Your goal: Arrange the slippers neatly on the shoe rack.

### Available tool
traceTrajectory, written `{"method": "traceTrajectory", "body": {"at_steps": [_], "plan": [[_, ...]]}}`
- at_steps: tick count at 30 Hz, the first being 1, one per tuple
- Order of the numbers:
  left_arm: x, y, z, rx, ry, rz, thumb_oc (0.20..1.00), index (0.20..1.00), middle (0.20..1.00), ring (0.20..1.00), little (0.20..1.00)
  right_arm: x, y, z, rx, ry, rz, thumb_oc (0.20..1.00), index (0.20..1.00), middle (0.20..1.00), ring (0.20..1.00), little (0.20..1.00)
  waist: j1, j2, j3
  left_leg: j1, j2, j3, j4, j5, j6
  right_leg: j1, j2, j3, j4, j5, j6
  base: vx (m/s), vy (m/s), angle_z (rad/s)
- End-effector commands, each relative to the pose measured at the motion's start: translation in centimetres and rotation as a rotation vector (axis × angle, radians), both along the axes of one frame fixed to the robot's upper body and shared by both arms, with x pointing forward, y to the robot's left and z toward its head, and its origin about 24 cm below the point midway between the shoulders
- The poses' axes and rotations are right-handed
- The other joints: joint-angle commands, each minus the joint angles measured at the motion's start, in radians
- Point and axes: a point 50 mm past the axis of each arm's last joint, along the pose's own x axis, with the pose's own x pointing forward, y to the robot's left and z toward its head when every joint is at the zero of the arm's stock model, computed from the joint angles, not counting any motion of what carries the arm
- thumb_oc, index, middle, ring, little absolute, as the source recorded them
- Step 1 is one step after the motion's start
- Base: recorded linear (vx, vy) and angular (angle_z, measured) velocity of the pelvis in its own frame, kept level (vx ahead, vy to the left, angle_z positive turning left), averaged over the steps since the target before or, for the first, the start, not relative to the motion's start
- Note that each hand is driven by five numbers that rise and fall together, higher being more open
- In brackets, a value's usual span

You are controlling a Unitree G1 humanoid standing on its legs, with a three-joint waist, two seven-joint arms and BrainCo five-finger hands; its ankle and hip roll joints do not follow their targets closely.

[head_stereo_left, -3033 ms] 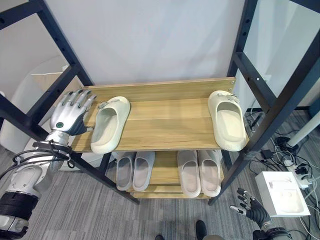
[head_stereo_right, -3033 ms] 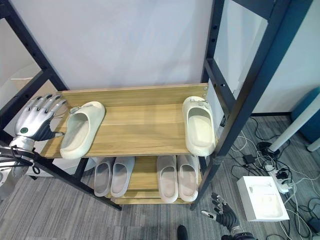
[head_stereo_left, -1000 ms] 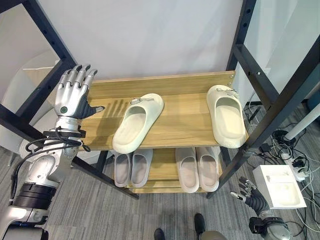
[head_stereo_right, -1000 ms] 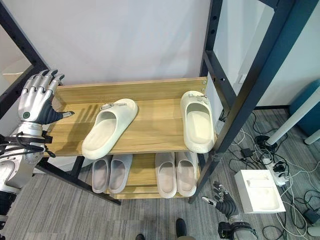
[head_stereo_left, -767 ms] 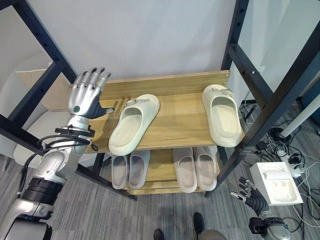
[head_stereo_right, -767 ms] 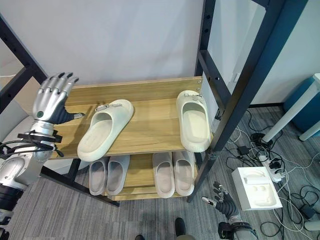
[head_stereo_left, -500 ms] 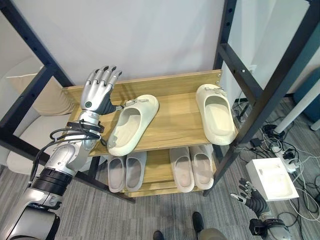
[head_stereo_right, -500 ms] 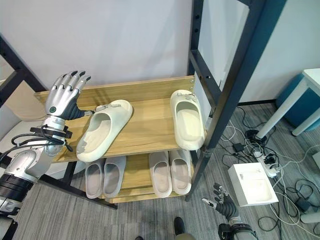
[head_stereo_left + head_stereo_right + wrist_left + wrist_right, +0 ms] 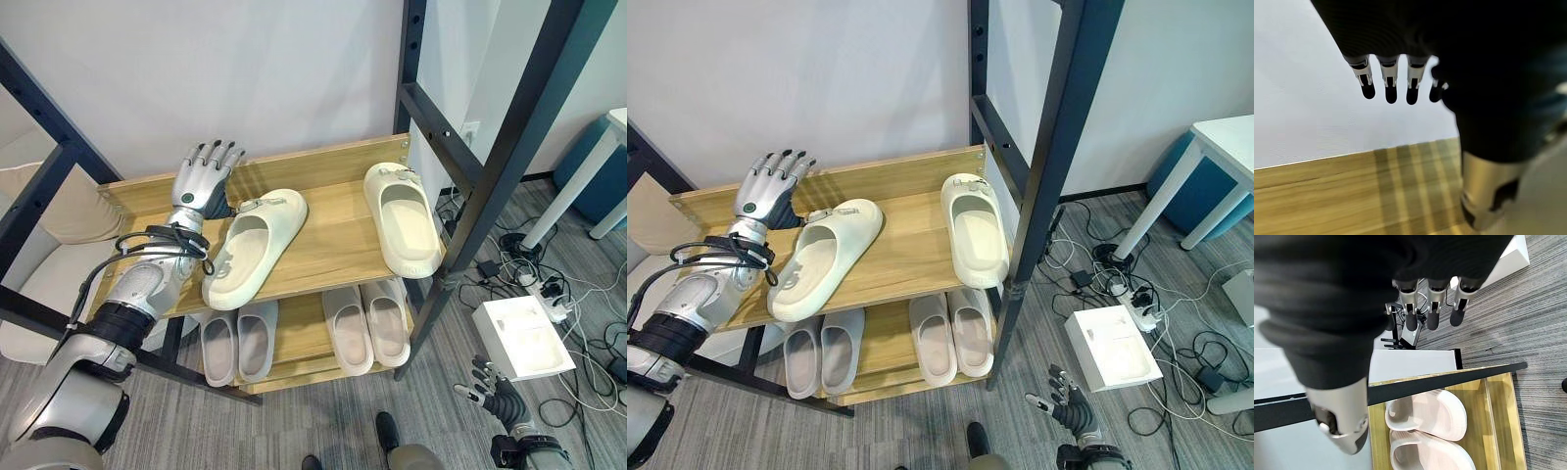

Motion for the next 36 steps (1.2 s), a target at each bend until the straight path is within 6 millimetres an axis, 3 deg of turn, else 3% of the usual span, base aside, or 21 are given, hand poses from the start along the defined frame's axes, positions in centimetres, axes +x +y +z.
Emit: {"method": "traceTrajectory", "body": {"at_steps": [1, 7, 14, 21, 28, 36], "plan": [[-0.8, 2.6, 4.8, -0.113, -0.227, 0.070, 1.000, 1.000, 1.000, 1.000, 1.000, 0.9, -0.1, 1.1, 0.002, -0.079, -0.012, 1.000, 1.000, 1.000, 1.000, 1.000, 0.013, -0.039, -0.025, 0.014, 0.016, -0.069, 0.000, -0.066, -0.026, 0.068, -0.047, -0.007, 0.006, -0.116, 0.084, 0.00, 0.000, 0.00], [-4.0, 3.5, 4.7, -0.181, -0.315, 0.027, 1.000, 1.000, 1.000, 1.000, 1.000, 0.8, 0.0, 0.8, 0.012, -0.070, -0.016, 1.000, 1.000, 1.000, 1.000, 1.000, 0.046, -0.049, -0.029, 0.013, 0.013, -0.085, 0.000, -0.063, -0.026, 0.078, -0.048, -0.026, 0.005, -0.118, 0.081, 0.00, 0.008, 0.06], [-6.8, 2.2, 3.0, -0.208, -0.296, -0.075, 1.000, 1.000, 1.000, 1.000, 1.000, 0.6, 0.5, 0.5, 0.029, -0.060, 0.001, 1.000, 1.000, 1.000, 1.000, 1.000, 0.073, -0.060, -0.034, 0.012, 0.011, -0.102, 0.000, -0.061, -0.026, 0.087, -0.047, -0.039, 0.004, -0.120, 0.078, 0.00, 0.009, 0.13], [-5.9, 0.0, 2.7, -0.248, -0.267, -0.164, 1.000, 1.000, 1.000, 1.000, 1.000, 0.9, 0.6, 0.8, 0.022, -0.070, 0.009, 1.000, 1.000, 1.000, 1.000, 1.000, 0.073, -0.068, -0.035, 0.007, 0.014, -0.109, 0.000, -0.058, -0.025, 0.086, -0.046, -0.046, 0.005, -0.118, 0.078, 0.00, -0.005, 0.04], [-3.9, -2.6, 3.9, -0.247, -0.275, -0.243, 1.000, 1.000, 1.000, 1.000, 1.000, 0.6, 0.1, 0.8, 0.012, -0.066, -0.011, 1.000, 1.000, 1.000, 1.000, 1.000, 0.046, -0.065, -0.036, 0.011, 0.015, -0.099, 0.000, -0.060, -0.023, 0.078, -0.046, -0.033, 0.005, -0.113, 0.082, 0.01, -0.007, 0.00], [-2.7, -3.7, 4.6, -0.201, -0.265, -0.258, 1.000, 1.000, 1.000, 1.000, 1.000, 0.1, -0.2, 0.7, 0.006, -0.054, -0.023, 1.000, 1.000, 1.000, 1.000, 1.000, 0.020, -0.053, -0.035, 0.015, 0.017, -0.082, 0.000, -0.066, -0.023, 0.071, -0.045, -0.019, 0.007, -0.111, 0.085, 0.01, -0.004, -0.09]]}}
